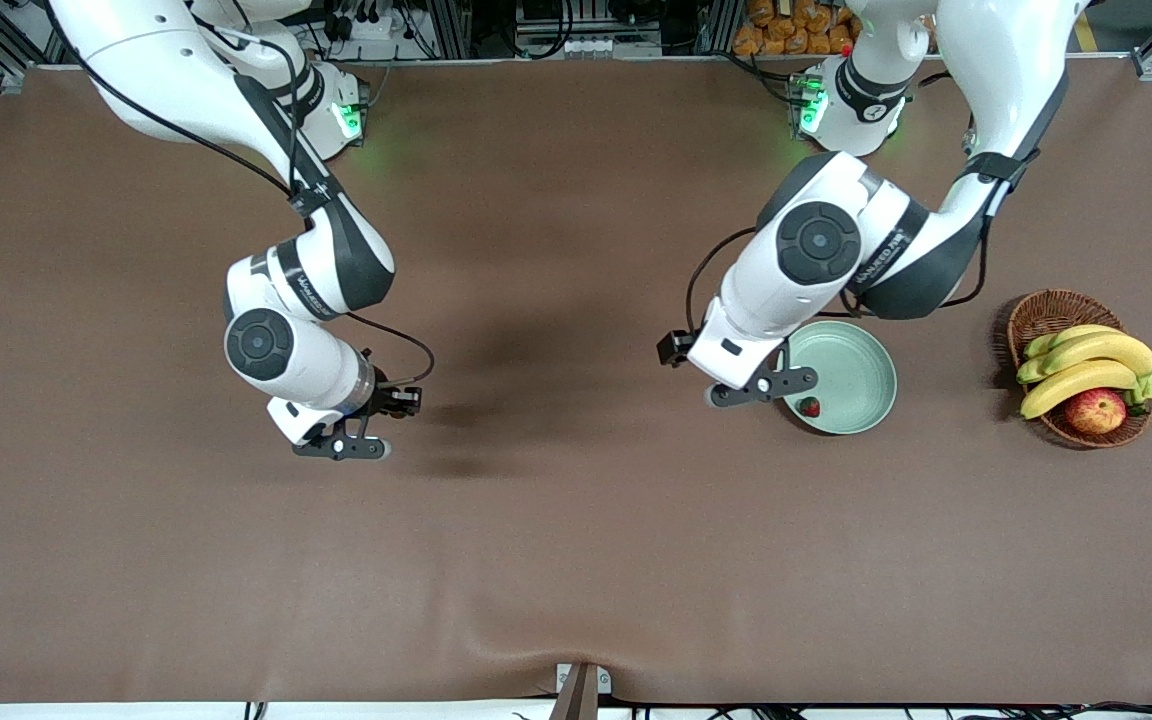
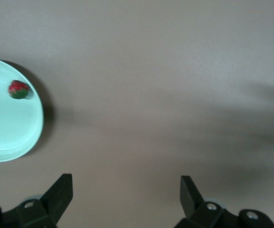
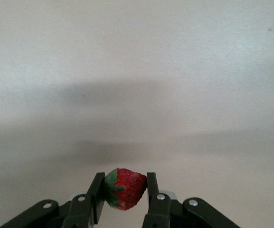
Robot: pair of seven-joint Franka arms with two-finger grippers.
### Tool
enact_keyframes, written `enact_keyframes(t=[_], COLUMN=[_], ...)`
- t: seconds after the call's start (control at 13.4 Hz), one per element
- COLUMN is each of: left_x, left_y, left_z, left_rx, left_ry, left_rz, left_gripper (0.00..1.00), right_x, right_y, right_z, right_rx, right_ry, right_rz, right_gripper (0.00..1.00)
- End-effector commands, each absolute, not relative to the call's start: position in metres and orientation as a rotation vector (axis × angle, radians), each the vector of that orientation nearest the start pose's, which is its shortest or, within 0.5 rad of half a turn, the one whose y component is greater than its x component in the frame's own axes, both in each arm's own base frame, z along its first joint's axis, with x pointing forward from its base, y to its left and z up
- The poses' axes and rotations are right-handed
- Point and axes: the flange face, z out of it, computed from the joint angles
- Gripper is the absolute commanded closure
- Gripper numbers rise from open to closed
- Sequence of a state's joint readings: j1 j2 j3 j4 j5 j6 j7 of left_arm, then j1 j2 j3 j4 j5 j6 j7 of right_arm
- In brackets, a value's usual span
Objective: Collect all strawberries into plate
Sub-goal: 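Open the left gripper over the plate while the right gripper lifts strawberry, then pass the second strawberry from the right gripper to the left gripper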
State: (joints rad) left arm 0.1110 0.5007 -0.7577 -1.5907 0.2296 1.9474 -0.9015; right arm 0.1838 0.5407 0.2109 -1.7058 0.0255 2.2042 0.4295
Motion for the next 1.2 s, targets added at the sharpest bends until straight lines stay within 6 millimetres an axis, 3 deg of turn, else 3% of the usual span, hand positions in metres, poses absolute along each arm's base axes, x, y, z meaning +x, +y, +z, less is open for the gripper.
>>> enact_keyframes(t=[0.0,0.3,0.6,0.82,0.97,1.05,1.12], left_x=[0.587,0.597,0.599,0.599,0.592,0.590,0.588], left_y=[-0.294,-0.265,-0.259,-0.257,-0.271,-0.273,-0.279], left_z=[0.417,0.416,0.422,0.436,0.438,0.437,0.434], left_rx=[-3.146,-3.106,-3.086,-3.090,-3.105,-3.108,-3.109], left_ry=[-0.463,-0.592,-0.682,-0.682,-0.646,-0.637,-0.625], left_rz=[0.198,0.223,0.208,0.168,0.172,0.179,0.189], left_gripper=[0.00,0.00,0.00,0.00,0.00,0.00,0.00], right_x=[0.636,0.613,0.586,0.577,0.578,0.580,0.579], right_y=[0.283,0.373,0.458,0.491,0.502,0.501,0.505], right_z=[0.270,0.250,0.222,0.198,0.187,0.182,0.182], right_rx=[-2.933,-2.814,-2.714,-2.670,-2.668,-2.684,-2.692], right_ry=[0.217,0.223,0.237,0.221,0.198,0.176,0.156], right_rz=[0.102,-0.058,-0.184,-0.223,-0.243,-0.269,-0.291], right_gripper=[0.92,0.91,0.91,0.91,0.91,0.88,0.77])
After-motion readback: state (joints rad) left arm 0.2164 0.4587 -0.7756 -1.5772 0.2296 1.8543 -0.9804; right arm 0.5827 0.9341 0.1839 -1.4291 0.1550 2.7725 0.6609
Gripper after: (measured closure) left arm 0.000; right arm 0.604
